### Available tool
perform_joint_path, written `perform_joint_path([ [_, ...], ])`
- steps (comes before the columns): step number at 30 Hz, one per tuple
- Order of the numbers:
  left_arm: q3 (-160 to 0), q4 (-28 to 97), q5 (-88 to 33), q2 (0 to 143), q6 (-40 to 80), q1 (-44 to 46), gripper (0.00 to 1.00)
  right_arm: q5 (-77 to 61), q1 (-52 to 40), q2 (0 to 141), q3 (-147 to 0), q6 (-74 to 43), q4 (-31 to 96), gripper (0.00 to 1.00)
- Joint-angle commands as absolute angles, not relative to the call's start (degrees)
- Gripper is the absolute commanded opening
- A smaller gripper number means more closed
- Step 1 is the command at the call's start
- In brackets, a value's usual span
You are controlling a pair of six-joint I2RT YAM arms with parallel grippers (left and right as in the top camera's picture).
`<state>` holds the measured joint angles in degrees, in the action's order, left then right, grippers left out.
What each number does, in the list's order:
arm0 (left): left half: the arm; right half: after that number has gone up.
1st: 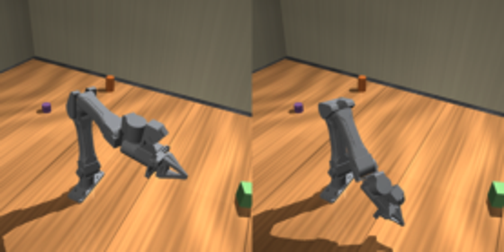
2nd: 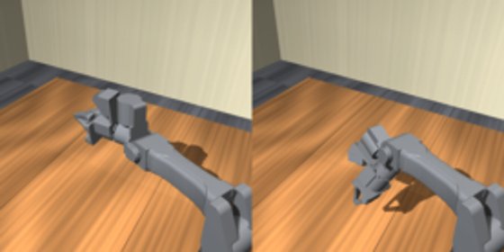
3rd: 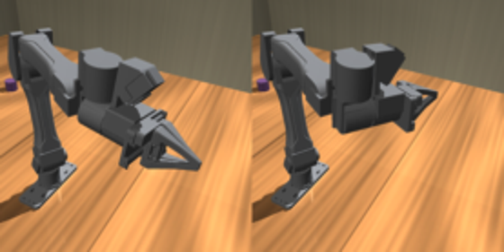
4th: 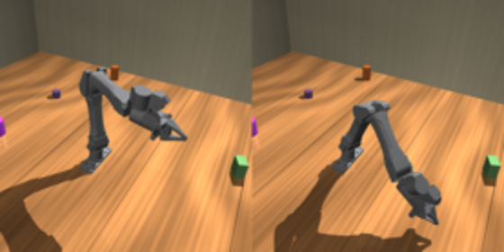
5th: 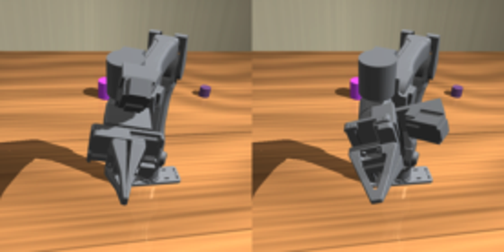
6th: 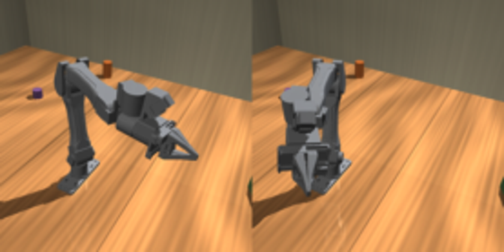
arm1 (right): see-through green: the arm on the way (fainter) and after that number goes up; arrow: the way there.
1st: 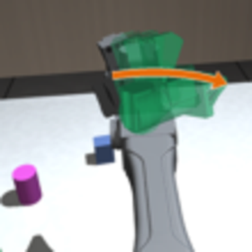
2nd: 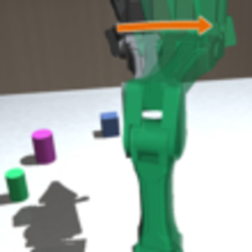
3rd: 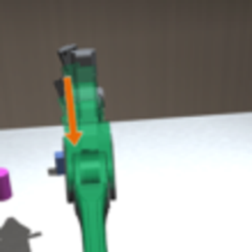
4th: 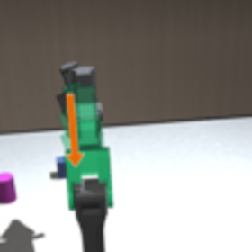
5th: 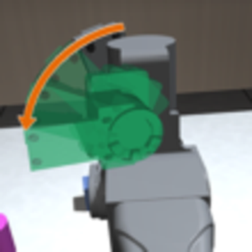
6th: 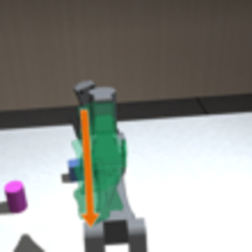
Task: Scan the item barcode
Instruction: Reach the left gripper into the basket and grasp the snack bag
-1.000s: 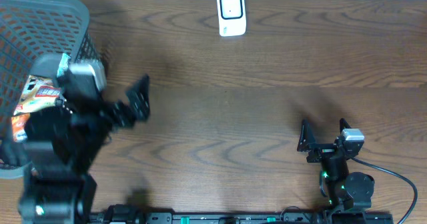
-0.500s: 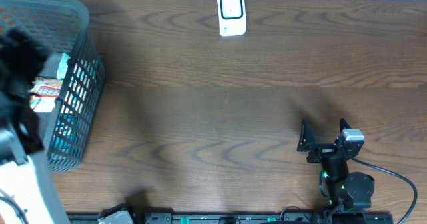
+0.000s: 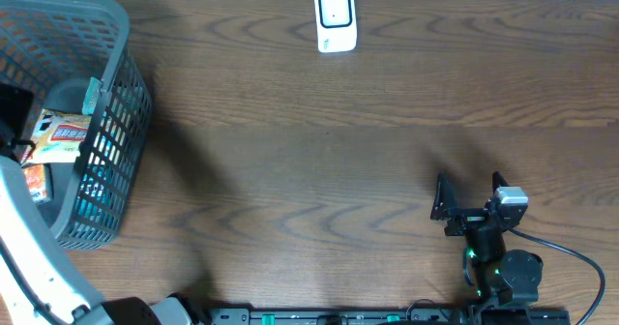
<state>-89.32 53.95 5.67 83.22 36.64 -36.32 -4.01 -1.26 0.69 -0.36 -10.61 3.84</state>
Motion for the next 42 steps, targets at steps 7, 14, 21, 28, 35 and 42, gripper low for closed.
perform_joint_path([
  [7,-85.3,52.8,2.6,92.2,38.2,-36.5,0.98,-3.5,-1.5,0.3,-0.3,-10.0,4.1,0.99],
  [14,-85.3,50.5,-4.0,98.5,37.0,-36.6,0.98,-3.5,-1.5,0.3,-0.3,-10.0,4.1,0.99],
  [21,-85.3,49.3,-7.1,103.5,36.9,-37.6,0.98,-3.5,-1.5,0.3,-0.3,-10.0,4.1,0.99],
  [28,-85.2,48.1,-7.1,106.5,36.7,-38.0,0.98,-3.5,-1.5,0.3,-0.3,-10.0,4.1,0.99],
  [35,-85.2,48.1,-7.1,109.5,36.7,-38.0,0.98,-3.5,-1.5,0.3,-0.3,-10.0,4.1,0.99],
  [42,-85.2,46.3,-7.1,113.6,36.7,-37.9,0.98,-3.5,-1.5,0.3,-0.3,-10.0,4.1,0.99],
])
